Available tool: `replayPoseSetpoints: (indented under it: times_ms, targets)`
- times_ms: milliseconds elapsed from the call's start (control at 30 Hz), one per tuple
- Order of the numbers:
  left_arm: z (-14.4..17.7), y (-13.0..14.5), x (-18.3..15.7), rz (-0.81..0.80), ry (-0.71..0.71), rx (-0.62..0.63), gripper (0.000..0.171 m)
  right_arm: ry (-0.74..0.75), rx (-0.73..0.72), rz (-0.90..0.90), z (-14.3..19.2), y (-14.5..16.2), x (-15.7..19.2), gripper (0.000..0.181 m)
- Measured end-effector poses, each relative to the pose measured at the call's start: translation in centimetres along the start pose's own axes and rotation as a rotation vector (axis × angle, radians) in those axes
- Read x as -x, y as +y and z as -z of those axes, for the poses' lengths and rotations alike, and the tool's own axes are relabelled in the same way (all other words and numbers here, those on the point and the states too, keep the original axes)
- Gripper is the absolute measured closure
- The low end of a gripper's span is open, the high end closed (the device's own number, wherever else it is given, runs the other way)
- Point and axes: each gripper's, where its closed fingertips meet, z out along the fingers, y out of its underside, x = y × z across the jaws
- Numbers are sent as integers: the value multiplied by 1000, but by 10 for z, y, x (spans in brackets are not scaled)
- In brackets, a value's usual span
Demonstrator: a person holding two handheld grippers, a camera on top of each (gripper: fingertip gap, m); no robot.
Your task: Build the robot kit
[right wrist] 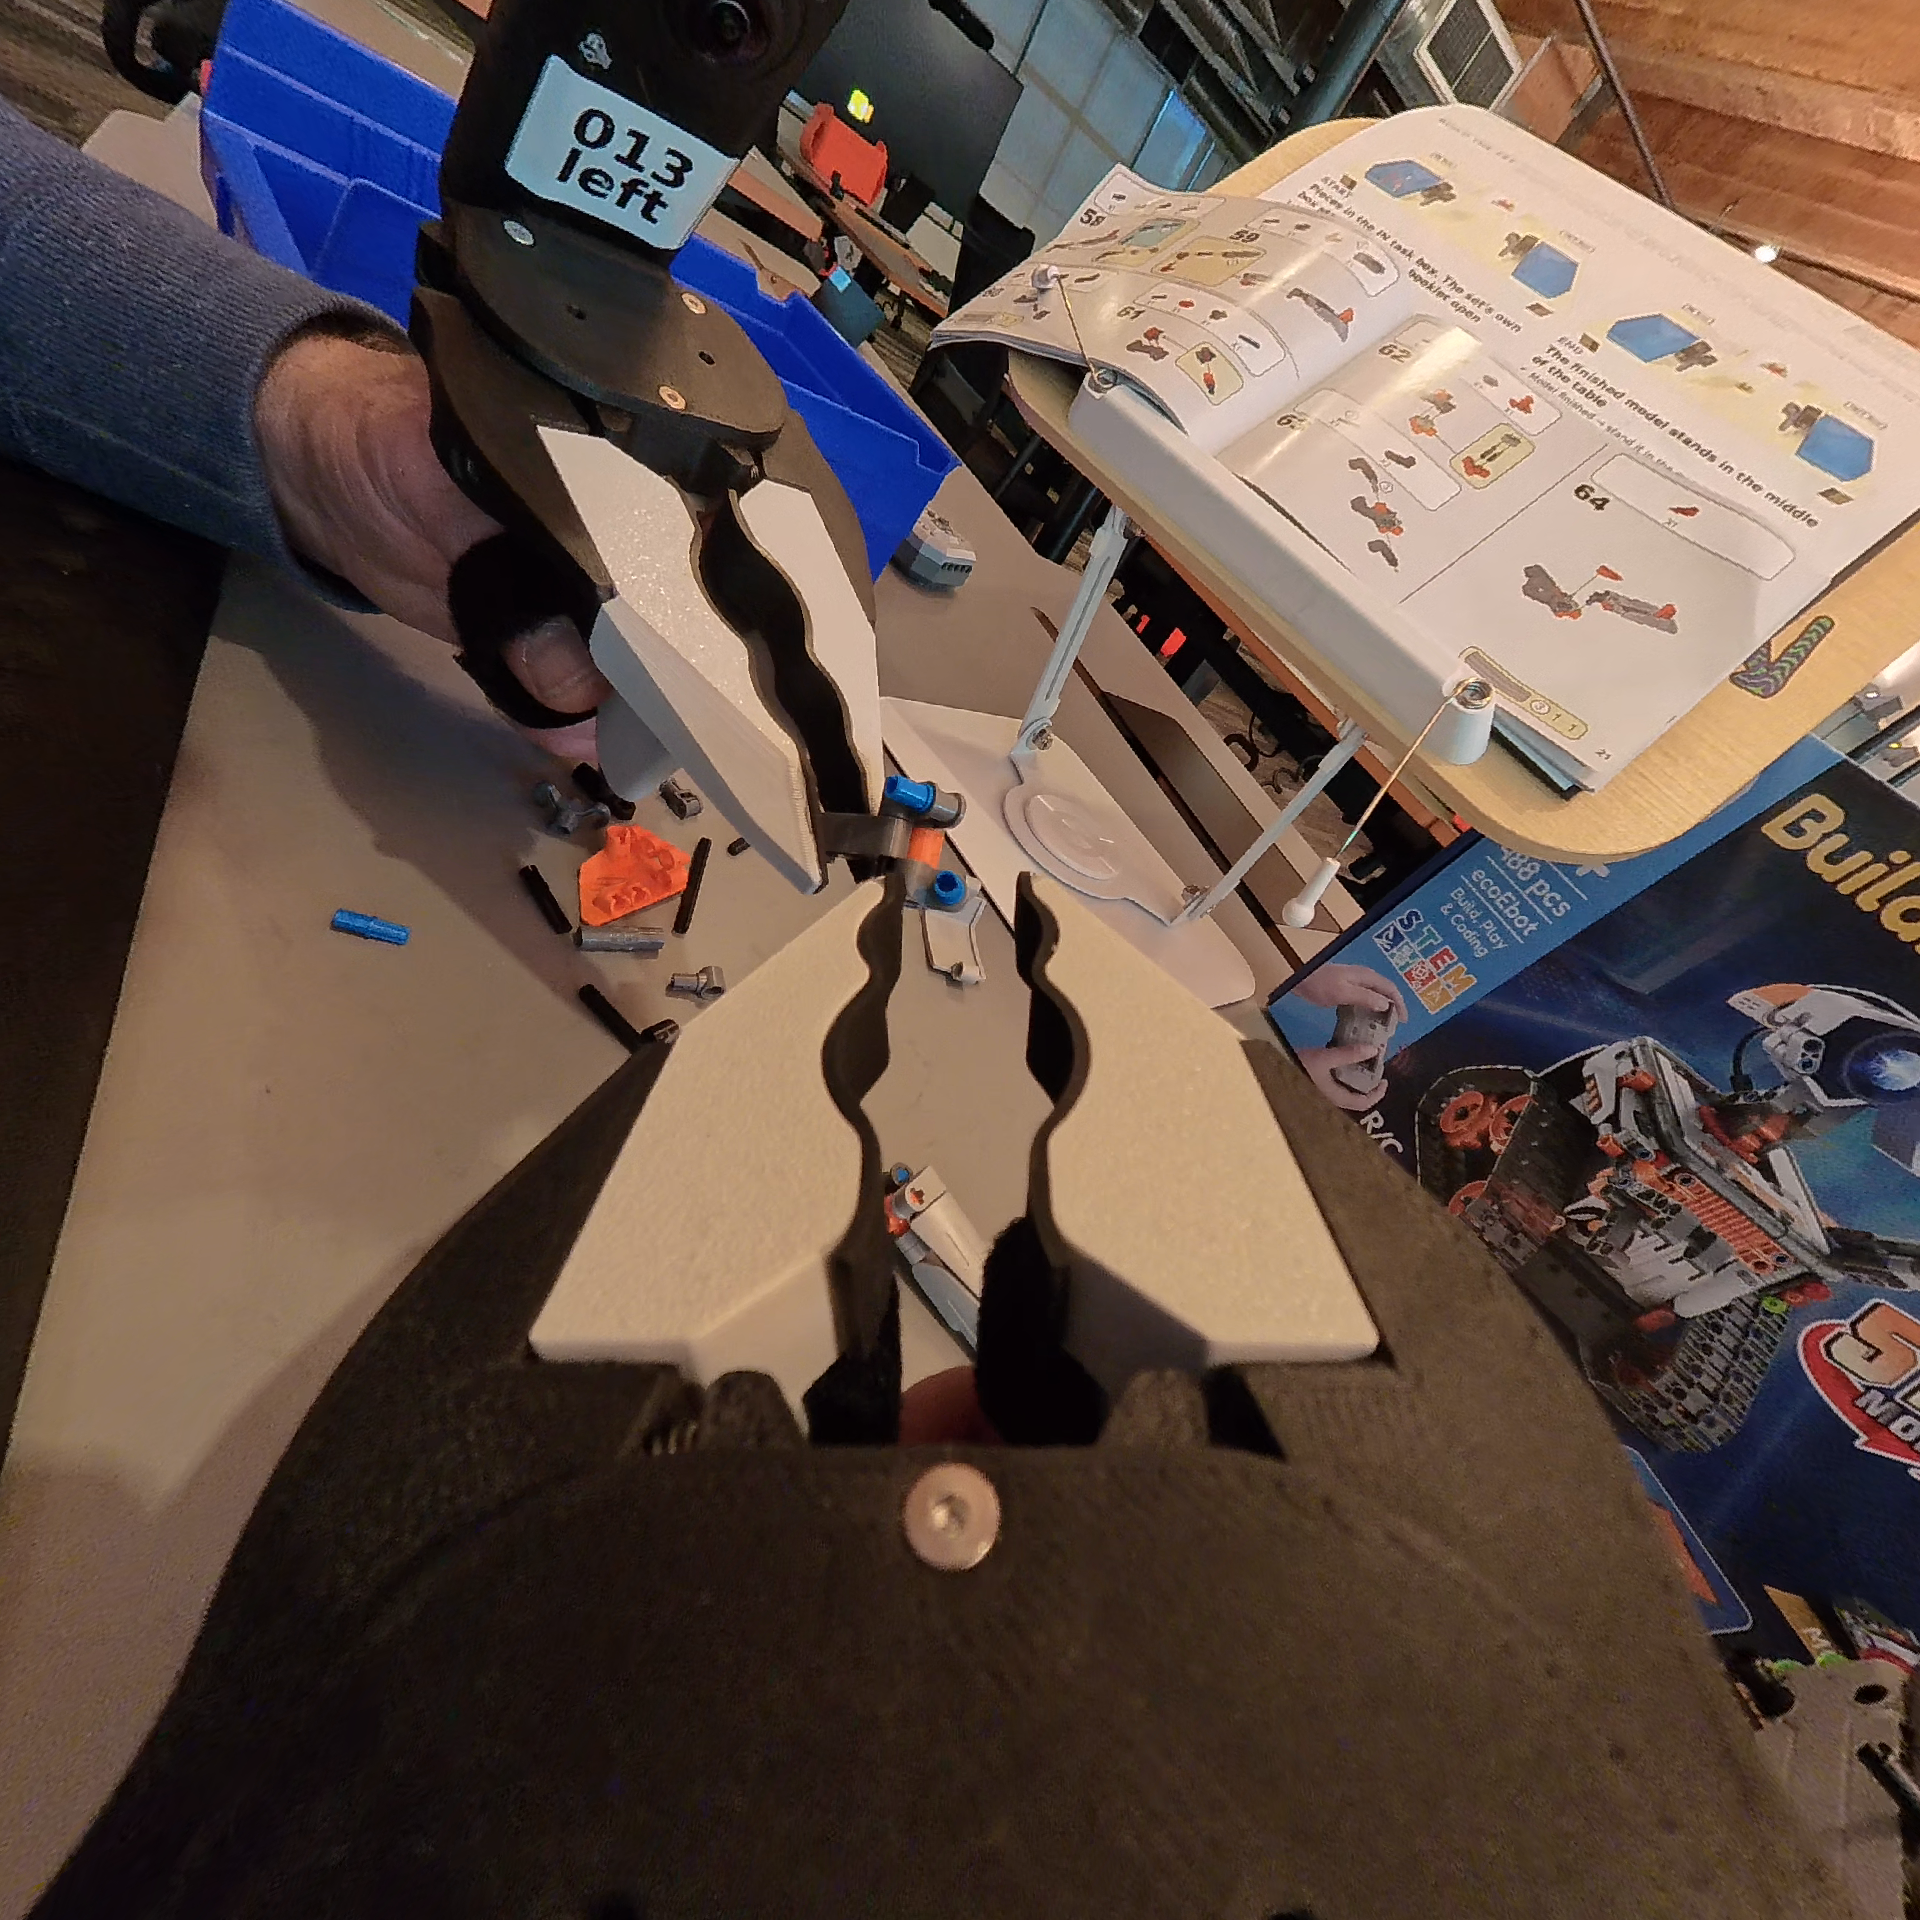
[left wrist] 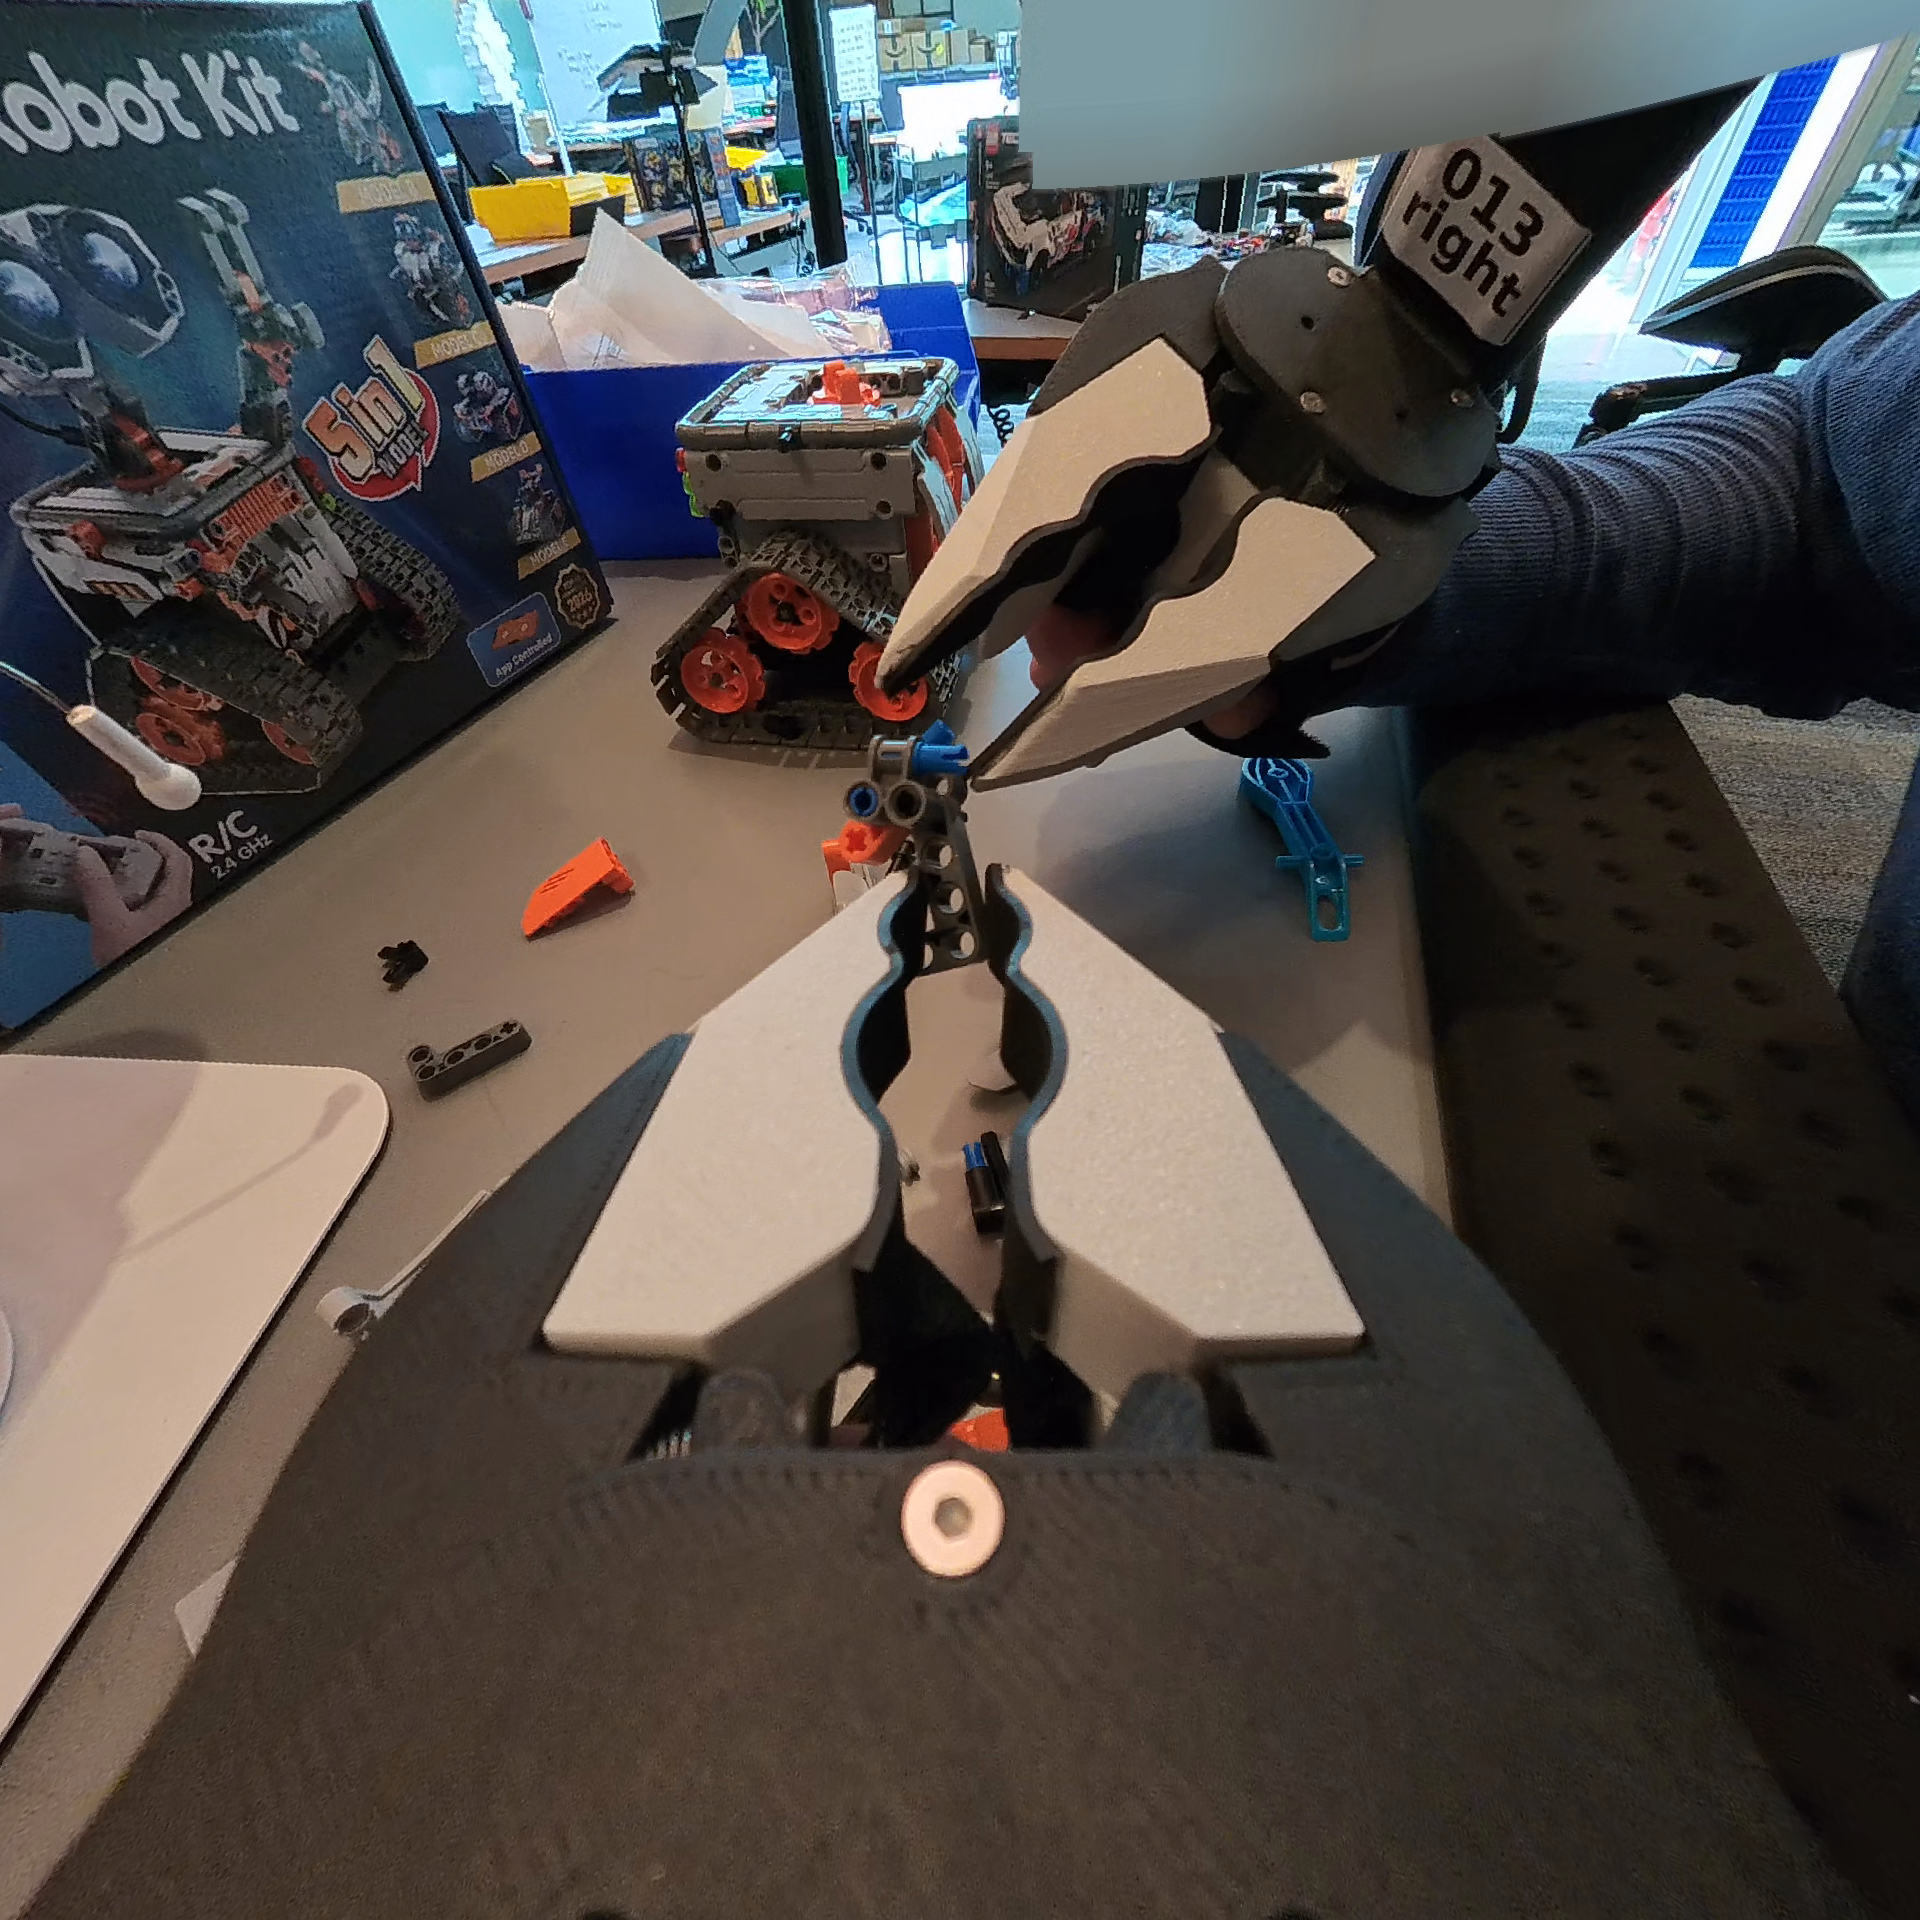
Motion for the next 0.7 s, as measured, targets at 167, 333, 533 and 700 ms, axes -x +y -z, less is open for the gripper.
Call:
replayPoseSetpoints:
  times_ms: [167,333,533,700]
  targets:
    - [0,0,0,3,1,-2,163,0,0,0,0,0,0,161]
    - [1,-1,1,2,-2,-4,163,2,0,0,0,0,0,161]
    - [2,-2,12,-10,-64,1,163,21,9,-20,0,2,-6,161]
    - [3,-6,13,-30,-73,-11,163,33,-25,-83,0,-2,-14,161]
